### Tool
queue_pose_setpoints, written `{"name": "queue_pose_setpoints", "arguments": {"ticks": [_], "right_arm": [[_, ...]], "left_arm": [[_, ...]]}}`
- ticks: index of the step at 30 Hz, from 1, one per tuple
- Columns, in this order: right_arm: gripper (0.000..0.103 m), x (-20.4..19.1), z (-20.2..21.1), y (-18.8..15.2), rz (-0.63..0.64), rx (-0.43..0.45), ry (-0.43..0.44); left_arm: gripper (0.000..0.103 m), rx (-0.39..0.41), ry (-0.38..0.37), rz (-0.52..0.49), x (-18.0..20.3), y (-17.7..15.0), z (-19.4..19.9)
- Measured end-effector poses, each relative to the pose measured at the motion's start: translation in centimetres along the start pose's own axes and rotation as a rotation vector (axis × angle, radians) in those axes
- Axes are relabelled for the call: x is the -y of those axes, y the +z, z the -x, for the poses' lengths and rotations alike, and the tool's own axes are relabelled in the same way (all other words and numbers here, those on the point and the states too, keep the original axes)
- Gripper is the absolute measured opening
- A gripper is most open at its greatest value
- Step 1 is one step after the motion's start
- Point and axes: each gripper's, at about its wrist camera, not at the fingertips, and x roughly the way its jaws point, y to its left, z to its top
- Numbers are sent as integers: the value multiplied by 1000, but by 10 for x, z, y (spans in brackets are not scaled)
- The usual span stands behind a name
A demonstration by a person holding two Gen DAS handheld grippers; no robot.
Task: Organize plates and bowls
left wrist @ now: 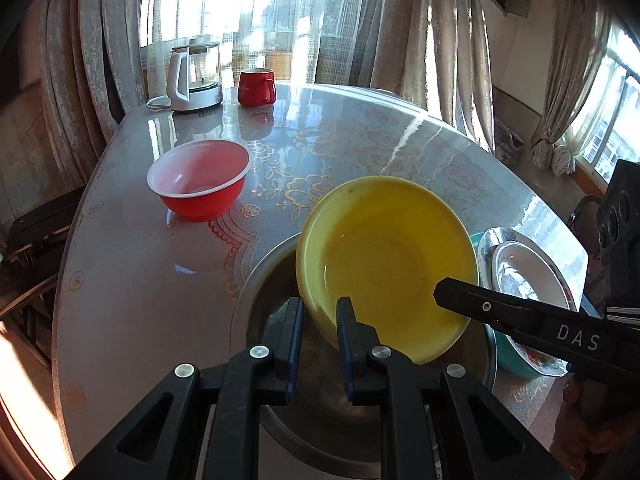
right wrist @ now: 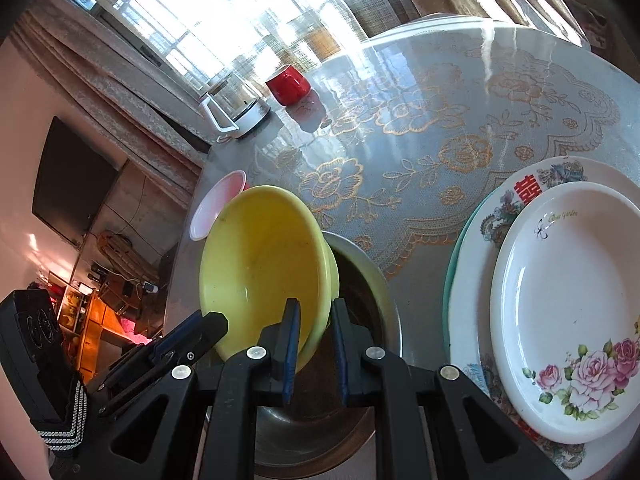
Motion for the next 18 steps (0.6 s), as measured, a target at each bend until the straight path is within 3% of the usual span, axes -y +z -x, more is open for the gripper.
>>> {"name": "queue_pose_setpoints", "arguments": {"ticks": [18], "right_arm": [[18, -5, -9, -8, 39, -33, -36]], "left_arm": [[18, -46, 5, -5, -5, -20, -6]]}}
